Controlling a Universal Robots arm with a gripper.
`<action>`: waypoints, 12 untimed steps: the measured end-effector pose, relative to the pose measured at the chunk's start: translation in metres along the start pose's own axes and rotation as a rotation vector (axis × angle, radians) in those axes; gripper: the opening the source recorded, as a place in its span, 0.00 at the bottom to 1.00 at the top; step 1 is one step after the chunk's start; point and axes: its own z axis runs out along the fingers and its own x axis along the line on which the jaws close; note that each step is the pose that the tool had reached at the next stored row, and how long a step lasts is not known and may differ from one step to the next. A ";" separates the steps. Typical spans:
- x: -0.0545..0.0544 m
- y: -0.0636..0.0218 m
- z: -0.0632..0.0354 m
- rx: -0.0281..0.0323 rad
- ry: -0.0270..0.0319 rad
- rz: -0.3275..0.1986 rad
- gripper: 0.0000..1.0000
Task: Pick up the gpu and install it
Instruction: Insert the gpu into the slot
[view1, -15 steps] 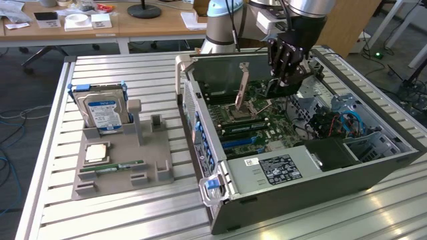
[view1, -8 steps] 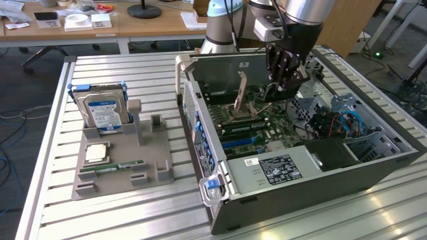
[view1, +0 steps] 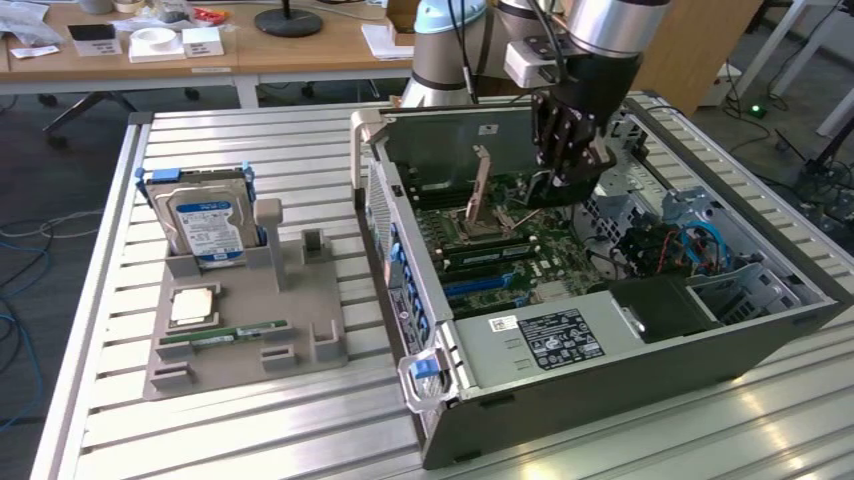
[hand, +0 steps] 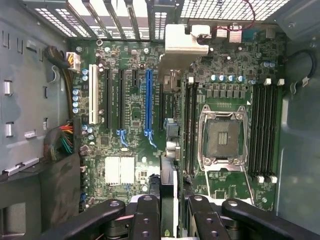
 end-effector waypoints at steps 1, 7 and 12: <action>0.000 0.0000 0.0002 0.0001 -0.0001 0.001 0.27; 0.005 0.0000 0.0005 0.0002 -0.0001 0.005 0.27; 0.006 -0.0001 0.0004 0.0001 -0.0004 0.005 0.27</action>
